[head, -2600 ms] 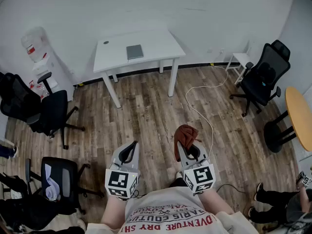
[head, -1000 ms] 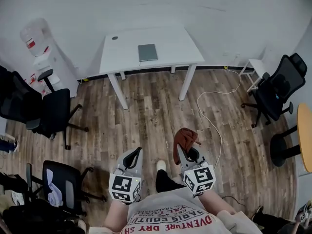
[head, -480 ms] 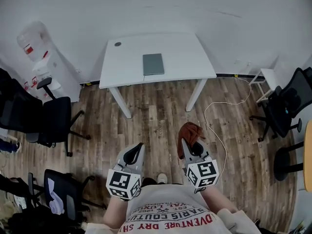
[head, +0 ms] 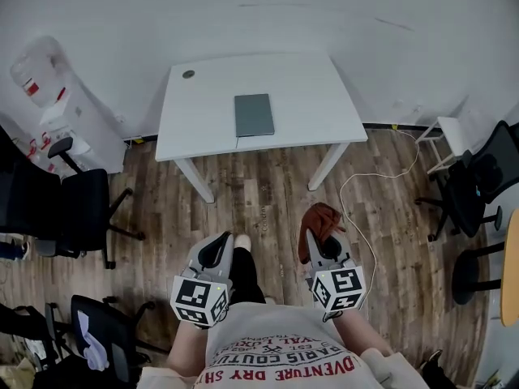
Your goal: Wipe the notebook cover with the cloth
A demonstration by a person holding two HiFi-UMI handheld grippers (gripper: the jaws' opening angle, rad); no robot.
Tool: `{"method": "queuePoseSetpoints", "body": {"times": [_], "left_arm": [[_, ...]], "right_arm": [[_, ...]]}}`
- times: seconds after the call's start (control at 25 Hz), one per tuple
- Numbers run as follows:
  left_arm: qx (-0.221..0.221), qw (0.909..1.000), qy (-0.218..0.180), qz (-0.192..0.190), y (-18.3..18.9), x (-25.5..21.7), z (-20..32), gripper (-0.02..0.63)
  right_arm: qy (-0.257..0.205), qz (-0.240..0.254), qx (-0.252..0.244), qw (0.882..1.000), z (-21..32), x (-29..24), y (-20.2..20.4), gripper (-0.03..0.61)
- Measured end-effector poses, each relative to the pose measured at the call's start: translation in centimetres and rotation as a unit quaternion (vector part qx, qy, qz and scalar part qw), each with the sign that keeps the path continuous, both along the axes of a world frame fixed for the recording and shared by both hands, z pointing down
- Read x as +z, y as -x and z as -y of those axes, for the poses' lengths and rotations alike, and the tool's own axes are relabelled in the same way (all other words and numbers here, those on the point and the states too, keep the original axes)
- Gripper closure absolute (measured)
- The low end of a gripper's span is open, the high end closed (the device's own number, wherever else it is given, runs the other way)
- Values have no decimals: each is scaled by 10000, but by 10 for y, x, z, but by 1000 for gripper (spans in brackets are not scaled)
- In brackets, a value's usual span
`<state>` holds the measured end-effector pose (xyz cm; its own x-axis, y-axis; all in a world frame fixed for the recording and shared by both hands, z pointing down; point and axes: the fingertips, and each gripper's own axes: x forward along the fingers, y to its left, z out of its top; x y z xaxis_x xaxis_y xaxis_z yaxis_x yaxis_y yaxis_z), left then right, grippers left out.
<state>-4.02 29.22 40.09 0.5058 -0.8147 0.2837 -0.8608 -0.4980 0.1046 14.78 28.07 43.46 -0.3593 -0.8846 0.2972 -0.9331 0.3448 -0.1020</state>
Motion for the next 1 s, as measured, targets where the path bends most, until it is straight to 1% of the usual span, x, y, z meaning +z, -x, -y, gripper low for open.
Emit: {"method": "queuePoseSetpoints", "body": {"times": [0.2, 0.36, 0.56, 0.72, 0.84, 1.0], "left_arm": [[167, 9998, 61, -64, 10, 3, 73, 603], [244, 9995, 120, -148, 27, 0, 135, 604], [395, 9989, 90, -219, 49, -6, 204, 604], [472, 9985, 44, -267, 58, -9, 261, 604], [540, 9982, 25, -275, 59, -9, 295, 604], [629, 9975, 147, -283, 59, -1, 321, 604]], "right_arm": [[-31, 11, 110, 9999, 65, -6, 17, 503], [70, -58, 138, 9999, 122, -8, 38, 503], [132, -159, 204, 9996, 187, -13, 64, 503], [85, -232, 229, 9994, 237, -21, 73, 503], [83, -186, 308, 9993, 271, -24, 77, 503], [19, 21, 293, 9996, 308, -27, 89, 502]]}}
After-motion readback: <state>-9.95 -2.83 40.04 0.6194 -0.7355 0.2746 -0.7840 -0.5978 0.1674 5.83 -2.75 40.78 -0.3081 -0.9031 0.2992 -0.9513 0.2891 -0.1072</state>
